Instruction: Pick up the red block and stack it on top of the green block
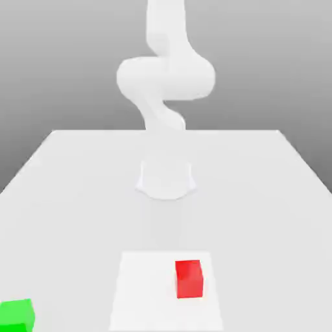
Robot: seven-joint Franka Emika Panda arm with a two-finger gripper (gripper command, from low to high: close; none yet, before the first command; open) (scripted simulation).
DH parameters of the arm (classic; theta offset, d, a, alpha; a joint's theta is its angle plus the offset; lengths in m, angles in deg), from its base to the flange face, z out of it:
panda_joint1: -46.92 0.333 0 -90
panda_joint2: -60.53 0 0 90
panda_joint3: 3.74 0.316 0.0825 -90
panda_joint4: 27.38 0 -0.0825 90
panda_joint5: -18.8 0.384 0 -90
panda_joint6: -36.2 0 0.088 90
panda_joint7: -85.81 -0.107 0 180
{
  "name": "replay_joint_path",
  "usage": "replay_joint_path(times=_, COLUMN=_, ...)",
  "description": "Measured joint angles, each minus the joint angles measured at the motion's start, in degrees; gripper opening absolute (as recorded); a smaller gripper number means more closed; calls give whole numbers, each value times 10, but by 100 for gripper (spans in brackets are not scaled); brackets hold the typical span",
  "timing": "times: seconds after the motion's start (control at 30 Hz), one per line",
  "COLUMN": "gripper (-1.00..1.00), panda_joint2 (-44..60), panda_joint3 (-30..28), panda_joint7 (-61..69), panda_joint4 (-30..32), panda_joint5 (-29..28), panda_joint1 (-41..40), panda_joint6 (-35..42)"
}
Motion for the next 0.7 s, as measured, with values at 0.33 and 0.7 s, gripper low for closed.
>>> replay_joint_path(times=0.33, gripper=0, panda_joint2=212, panda_joint3=15, panda_joint7=-5, panda_joint4=99, panda_joint5=2, panda_joint1=12, panda_joint6=-114)
replay_joint_path(times=0.7, gripper=0, panda_joint2=441, panda_joint3=27, panda_joint7=-17, panda_joint4=200, panda_joint5=-6, panda_joint1=28, panda_joint6=-240)
